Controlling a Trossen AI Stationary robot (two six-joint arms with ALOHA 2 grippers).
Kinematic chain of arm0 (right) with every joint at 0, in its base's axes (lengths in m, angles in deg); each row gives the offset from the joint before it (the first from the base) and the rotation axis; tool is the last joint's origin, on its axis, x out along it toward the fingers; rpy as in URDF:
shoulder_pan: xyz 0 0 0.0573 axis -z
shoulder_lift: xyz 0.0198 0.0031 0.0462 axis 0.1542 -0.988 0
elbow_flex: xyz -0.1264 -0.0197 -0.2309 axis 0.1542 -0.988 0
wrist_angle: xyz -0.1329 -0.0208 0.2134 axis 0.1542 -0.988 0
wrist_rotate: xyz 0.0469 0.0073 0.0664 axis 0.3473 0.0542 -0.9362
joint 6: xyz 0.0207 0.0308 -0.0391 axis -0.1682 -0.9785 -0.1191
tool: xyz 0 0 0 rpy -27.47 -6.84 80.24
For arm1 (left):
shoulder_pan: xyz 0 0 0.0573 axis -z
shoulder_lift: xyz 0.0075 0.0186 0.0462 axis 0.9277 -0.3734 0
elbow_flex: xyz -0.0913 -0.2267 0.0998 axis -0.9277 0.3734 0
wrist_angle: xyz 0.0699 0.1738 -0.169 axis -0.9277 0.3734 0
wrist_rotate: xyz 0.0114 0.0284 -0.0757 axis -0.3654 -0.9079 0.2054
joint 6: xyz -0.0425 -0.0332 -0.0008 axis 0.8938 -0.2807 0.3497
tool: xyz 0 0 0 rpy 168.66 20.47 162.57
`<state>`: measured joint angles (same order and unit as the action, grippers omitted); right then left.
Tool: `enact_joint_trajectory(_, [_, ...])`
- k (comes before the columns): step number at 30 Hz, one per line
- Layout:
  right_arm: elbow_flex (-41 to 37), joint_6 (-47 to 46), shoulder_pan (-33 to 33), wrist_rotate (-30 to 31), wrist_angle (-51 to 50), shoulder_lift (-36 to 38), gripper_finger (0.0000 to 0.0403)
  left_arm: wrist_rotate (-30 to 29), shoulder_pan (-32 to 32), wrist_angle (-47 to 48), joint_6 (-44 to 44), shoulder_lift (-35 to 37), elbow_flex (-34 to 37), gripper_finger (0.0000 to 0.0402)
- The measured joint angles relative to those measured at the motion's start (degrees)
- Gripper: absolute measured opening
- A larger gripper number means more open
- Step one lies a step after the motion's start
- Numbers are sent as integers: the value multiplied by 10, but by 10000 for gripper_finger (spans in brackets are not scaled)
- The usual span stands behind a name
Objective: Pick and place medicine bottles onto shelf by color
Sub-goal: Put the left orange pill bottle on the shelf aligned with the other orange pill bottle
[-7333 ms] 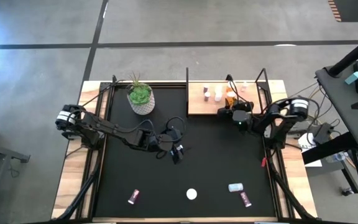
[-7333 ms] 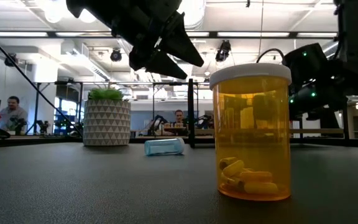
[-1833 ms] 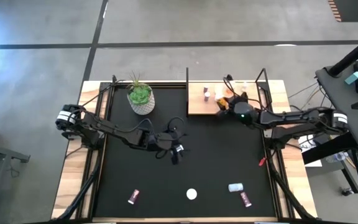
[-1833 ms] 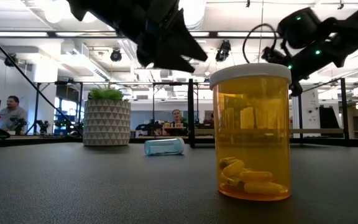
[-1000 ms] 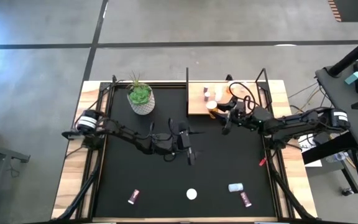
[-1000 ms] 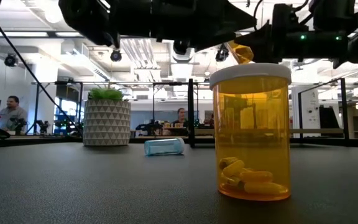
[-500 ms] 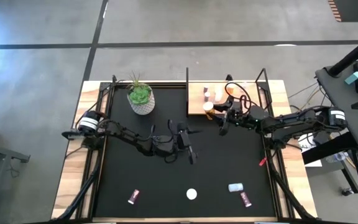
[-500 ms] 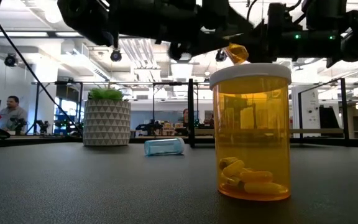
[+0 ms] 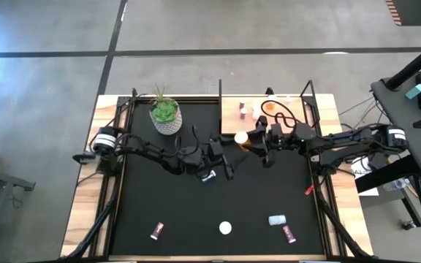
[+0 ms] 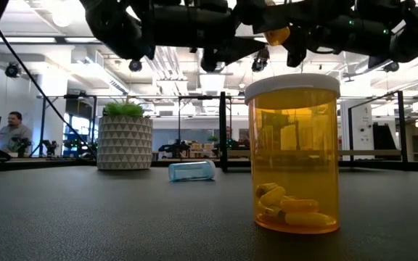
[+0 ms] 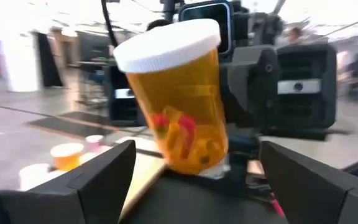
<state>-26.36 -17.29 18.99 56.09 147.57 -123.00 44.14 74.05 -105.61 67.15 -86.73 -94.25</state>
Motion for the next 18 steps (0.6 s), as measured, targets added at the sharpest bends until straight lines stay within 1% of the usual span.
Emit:
enact_joint_trajectory(2, [6, 6, -9, 1, -9, 0, 180, 19, -8, 0, 14, 0, -2, 327])
enact_joint_trajectory(6, [10, 14, -22, 1, -12, 0, 180, 23, -13, -1, 15, 0, -3, 325])
enact_joint_trajectory(8, [10, 20, -24, 1, -12, 0, 180, 25, -13, 0, 15, 1, -3, 318])
enact_joint_trajectory(11, [10, 23, -24, 0, -12, 0, 180, 36, -13, 0, 15, 2, -3, 295])
enact_joint_trajectory(16, [10, 23, -24, 2, -12, 0, 180, 41, -14, 1, 15, 2, -4, 240])
enact_joint_trajectory(18, [10, 23, -24, 2, -12, 0, 180, 56, -14, 2, 15, 2, -8, 220])
